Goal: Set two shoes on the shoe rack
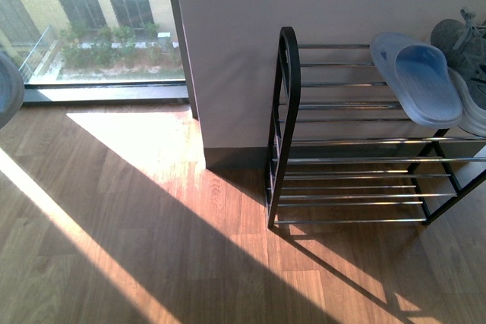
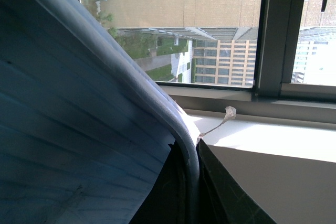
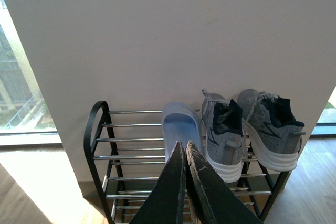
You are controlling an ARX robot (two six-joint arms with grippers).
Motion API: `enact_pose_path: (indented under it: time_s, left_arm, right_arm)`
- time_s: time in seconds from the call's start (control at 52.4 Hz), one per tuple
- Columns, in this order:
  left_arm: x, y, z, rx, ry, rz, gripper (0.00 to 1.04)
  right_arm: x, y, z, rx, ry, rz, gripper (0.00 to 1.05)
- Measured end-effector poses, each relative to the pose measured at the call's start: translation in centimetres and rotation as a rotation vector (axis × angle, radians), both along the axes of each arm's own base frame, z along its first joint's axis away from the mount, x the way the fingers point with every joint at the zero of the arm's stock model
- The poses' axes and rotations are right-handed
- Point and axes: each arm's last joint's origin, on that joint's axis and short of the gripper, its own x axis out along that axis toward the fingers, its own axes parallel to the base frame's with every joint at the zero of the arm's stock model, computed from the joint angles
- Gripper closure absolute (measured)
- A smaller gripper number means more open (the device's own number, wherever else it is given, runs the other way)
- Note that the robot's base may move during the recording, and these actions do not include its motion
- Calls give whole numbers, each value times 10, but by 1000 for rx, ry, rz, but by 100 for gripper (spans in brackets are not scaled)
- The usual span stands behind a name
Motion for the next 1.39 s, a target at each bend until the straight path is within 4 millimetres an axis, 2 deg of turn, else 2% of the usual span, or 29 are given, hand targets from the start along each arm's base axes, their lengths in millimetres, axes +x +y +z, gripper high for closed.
enact_pose_path:
  time_s: [0.515, 0.572, 0.63, 0.725, 0.878, 1.05, 1.393]
  left_arm:
    - [0, 0, 0, 0, 0, 0, 103]
    - [0, 0, 0, 0, 0, 0, 103]
    - [0, 0, 0, 0, 0, 0, 103]
    - [0, 0, 0, 0, 0, 0, 103]
    - [0, 2, 0, 2, 0, 19, 103]
    - [0, 2, 0, 1, 0, 16, 103]
    - [0, 2, 1, 1, -4, 12, 103]
  right_arm:
    - [-15, 0, -3, 0, 7, -1, 103]
    - [-15, 0, -3, -1, 6, -1, 94]
    - [-15, 0, -3, -1, 6, -1, 80]
    - [-15, 0, -3, 0, 5, -1, 66]
    - [-15, 0, -3, -1, 4, 3, 34]
    - [-15, 0, -3, -1, 5, 2, 9]
    - [-15, 0, -3, -1, 6, 0, 9]
